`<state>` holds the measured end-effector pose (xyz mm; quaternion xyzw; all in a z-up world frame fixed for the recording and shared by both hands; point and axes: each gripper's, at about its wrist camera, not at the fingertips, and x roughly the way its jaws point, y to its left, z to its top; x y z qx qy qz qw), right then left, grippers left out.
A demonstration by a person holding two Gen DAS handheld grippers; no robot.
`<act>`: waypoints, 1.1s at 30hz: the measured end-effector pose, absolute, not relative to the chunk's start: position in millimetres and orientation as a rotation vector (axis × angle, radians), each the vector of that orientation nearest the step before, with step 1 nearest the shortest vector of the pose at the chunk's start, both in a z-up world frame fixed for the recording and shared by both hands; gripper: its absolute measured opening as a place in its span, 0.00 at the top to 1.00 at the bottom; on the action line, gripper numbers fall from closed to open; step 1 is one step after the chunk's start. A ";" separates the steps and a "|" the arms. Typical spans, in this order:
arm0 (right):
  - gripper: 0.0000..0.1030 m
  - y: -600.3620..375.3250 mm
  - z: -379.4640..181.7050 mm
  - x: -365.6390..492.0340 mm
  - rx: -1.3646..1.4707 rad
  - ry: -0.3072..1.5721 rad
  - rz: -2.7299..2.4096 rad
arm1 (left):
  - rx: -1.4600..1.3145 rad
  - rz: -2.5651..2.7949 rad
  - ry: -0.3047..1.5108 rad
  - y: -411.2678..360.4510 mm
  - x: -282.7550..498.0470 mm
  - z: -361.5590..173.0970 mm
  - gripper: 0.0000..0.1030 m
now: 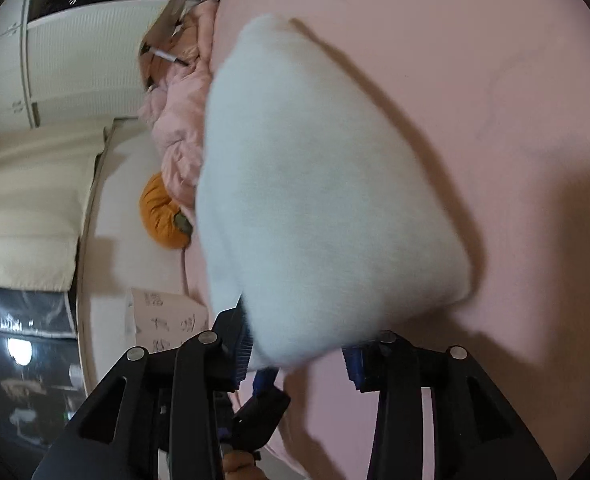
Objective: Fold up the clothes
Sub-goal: 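Grasp the folded cardigan bundle with the right gripper and lift it, then lower the white bundle onto the bed and open the right gripper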
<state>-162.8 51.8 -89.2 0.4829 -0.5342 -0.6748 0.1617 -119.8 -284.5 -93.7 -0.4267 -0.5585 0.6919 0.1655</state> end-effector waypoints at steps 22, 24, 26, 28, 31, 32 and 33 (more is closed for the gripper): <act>0.69 79.5 -83.8 -161.6 1.324 -1.535 -2.030 | -1.096 2.003 -1.686 -259.3 -136.5 -104.1 0.87; 0.86 81.0 -79.4 -163.2 1.303 -1.488 -2.044 | -1.095 1.983 -1.726 -260.3 -135.9 -109.3 0.87; 0.85 79.3 -73.1 -160.9 1.278 -1.457 -2.045 | -1.092 1.976 -1.736 -259.8 -135.8 -112.6 0.87; 0.78 81.8 -77.5 -160.1 1.292 -1.498 -2.030 | -1.117 2.029 -1.699 -258.3 -135.8 -110.4 0.71; 0.76 88.5 -85.6 -158.0 1.316 -1.548 -2.012 | -1.099 2.068 -1.723 -264.7 -133.9 -110.1 0.75; 0.76 90.5 -86.9 -157.2 1.317 -1.553 -2.006 | -1.100 2.078 -1.721 -267.3 -133.5 -109.8 0.83; 0.80 91.1 -86.9 -156.9 1.326 -1.541 -2.007 | -1.112 2.090 -1.700 -267.5 -134.2 -108.7 0.85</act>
